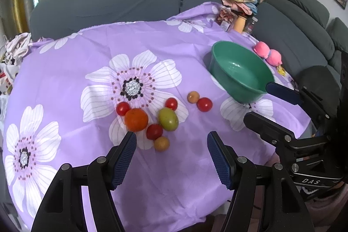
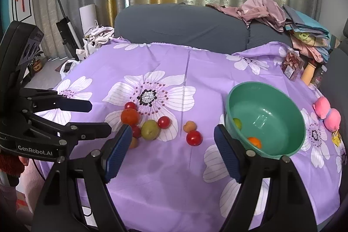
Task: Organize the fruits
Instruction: 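Withdraw the left tool back toward the remaining fruits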
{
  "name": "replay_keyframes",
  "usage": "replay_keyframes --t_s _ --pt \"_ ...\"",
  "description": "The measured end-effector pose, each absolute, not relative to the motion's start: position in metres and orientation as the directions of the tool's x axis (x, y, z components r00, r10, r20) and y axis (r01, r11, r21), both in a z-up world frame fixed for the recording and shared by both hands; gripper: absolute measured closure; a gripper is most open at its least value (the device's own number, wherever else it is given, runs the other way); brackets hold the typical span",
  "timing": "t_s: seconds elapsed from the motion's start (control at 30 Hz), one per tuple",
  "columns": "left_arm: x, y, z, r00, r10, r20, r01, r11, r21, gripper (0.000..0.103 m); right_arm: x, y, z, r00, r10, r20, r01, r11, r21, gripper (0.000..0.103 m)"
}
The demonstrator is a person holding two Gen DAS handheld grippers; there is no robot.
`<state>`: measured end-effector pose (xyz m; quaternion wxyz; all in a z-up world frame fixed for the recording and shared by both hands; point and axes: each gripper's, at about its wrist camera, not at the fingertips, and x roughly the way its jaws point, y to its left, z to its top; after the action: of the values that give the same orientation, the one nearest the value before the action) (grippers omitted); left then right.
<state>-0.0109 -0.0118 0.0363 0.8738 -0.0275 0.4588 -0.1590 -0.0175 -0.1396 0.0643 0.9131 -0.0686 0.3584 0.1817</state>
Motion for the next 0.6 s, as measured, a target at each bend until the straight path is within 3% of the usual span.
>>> replay_keyframes --t_s 0.37,0.6 --pt "-0.016 0.004 -0.001 0.487 -0.199 -0.851 0.193 0.974 -0.118 0.036 -0.008 -0.153 0.010 0.524 0.327 -0.787 -0.367 0.920 0.137 0.025" --pt "-0.016 0.009 -0.011 0.471 -0.256 -0.844 0.189 0.964 -0.186 0.036 -0.003 -0.145 -0.006 0.472 0.348 -0.810 -0.376 0.910 0.171 0.025"
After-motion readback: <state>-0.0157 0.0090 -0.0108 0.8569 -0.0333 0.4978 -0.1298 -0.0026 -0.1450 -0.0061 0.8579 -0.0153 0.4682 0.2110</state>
